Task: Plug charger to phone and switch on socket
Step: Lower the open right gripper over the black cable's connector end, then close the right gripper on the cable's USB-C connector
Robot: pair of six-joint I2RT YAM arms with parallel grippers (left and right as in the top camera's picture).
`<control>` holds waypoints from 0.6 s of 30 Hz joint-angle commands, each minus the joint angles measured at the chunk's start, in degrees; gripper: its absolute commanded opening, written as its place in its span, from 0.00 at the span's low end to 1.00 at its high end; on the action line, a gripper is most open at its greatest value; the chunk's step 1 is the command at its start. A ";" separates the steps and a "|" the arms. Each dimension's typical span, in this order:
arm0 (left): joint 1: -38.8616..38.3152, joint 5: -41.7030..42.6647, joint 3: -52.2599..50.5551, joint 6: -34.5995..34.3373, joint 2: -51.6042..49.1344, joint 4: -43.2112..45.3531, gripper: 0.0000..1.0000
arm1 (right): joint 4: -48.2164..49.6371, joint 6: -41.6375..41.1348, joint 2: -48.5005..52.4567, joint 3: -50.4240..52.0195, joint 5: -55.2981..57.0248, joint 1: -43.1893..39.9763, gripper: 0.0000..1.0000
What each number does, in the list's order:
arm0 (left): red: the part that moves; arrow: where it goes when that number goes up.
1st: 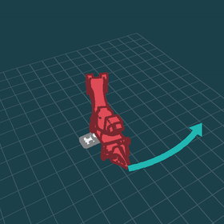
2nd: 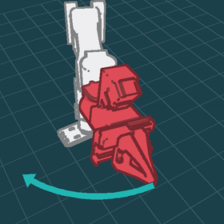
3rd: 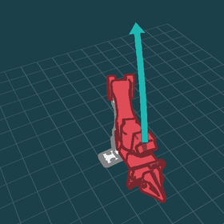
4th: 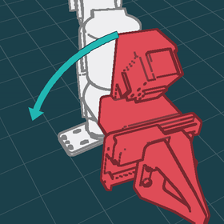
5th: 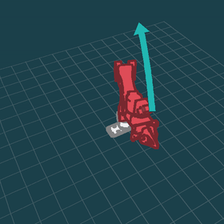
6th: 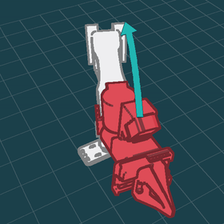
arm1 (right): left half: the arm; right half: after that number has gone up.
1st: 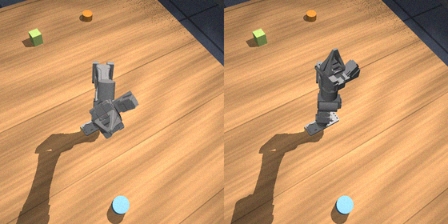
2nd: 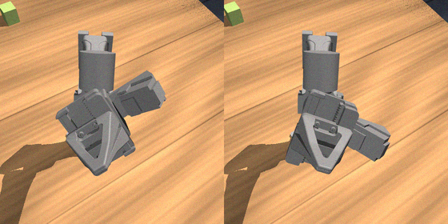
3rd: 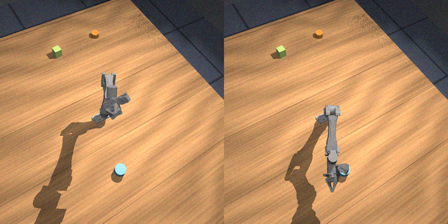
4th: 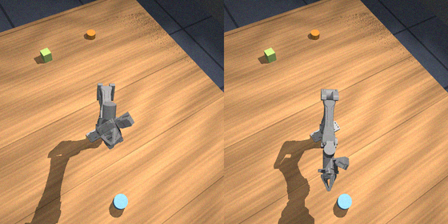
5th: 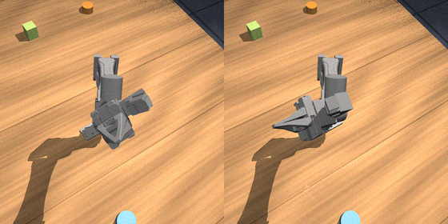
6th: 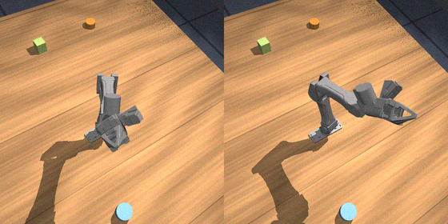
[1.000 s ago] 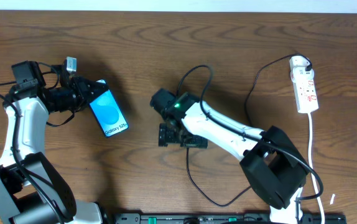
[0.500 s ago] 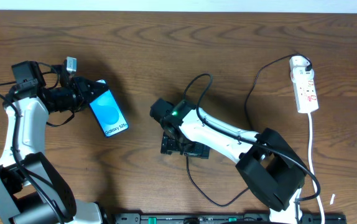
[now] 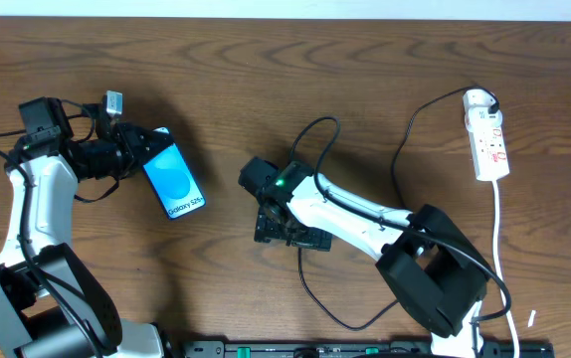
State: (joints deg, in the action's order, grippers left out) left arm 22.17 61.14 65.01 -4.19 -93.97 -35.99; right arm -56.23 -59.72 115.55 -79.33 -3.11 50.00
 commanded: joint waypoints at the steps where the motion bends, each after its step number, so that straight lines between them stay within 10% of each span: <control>1: 0.09 1.33 1.86 0.55 1.27 -0.22 0.08 | 0.35 -0.85 2.32 0.39 0.57 0.24 0.99; 18: 0.09 1.33 1.86 0.55 1.27 -0.20 0.07 | 1.79 2.80 2.56 0.39 -1.60 -0.79 0.98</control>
State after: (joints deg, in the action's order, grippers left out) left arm 22.17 61.14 65.01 -4.19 -93.97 -35.99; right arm -54.39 -58.04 117.43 -79.33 -4.43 49.80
